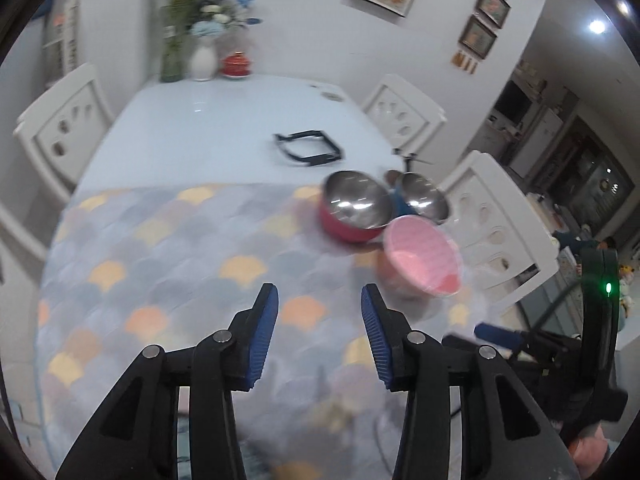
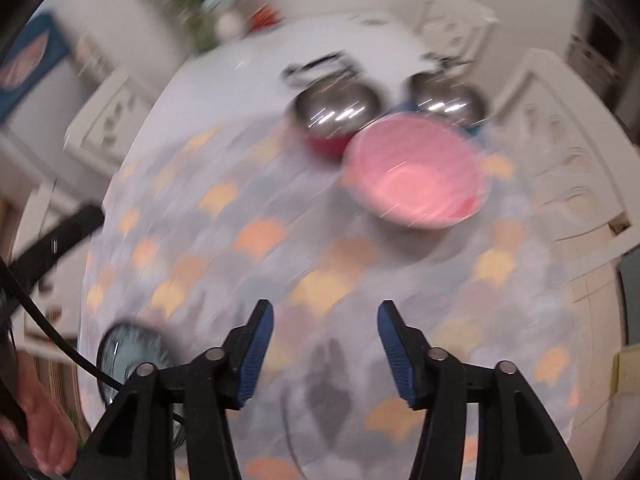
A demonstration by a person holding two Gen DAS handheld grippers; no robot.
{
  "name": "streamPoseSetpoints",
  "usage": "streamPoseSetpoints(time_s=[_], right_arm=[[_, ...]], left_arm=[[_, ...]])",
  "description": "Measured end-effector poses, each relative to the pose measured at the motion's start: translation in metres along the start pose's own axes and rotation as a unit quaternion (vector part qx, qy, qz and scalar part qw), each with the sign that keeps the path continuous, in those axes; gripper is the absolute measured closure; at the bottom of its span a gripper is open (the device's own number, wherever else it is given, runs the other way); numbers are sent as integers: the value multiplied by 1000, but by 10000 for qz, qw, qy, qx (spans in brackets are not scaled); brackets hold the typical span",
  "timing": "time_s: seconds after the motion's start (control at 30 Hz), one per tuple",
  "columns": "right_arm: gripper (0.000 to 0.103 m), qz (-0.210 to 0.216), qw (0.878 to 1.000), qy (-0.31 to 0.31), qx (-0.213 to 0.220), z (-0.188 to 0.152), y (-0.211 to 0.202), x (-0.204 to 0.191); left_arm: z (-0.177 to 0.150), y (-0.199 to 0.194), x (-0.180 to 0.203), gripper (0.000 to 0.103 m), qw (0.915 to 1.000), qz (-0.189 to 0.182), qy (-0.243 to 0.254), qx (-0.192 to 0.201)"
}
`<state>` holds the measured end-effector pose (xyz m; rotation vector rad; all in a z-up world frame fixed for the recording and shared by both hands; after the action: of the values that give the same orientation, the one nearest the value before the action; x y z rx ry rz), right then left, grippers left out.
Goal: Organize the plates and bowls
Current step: 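Move the right gripper to the pink polka-dot bowl and grasp its rim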
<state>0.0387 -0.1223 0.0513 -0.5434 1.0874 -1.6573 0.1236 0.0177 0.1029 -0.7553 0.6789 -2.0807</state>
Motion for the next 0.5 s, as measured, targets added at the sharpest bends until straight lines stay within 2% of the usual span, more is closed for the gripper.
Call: streamPoseSetpoints(time_s=[0.03, 0.1, 0.13, 0.2, 0.27, 0.5], right_arm=[[48, -25, 9999, 81, 67, 9, -1, 14], [45, -58, 9996, 253, 77, 27, 3, 44], [44, -45, 9995, 315, 62, 31, 5, 54], [43, 3, 9991, 422, 14, 41, 14, 75], [43, 61, 9990, 440, -89, 50, 29, 92], [43, 408, 9976, 267, -499, 62, 74, 119]], left_arm=[[3, 6, 10, 59, 10000, -15, 8, -13], [7, 22, 31, 32, 9999, -52, -82, -65], [8, 30, 38, 30, 9998, -94, -159, -78], [6, 52, 55, 30, 9989, -236, -313, -261], [2, 76, 66, 32, 9977, -225, -443, -453], [-23, 136, 83, 53, 9914, -67, -943, -907]])
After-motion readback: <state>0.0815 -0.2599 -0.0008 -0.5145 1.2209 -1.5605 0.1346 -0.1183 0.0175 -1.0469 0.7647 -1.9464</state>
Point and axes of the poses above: each gripper's, at about its wrist camera, not at the fingertips, and y roughly the way its jaws point, x to its right, z to its top, the point moved 9 cm from there along y, roughly the way its jaws point, and after that the axes turned 5 degrees about x, right-handed, at the moved point
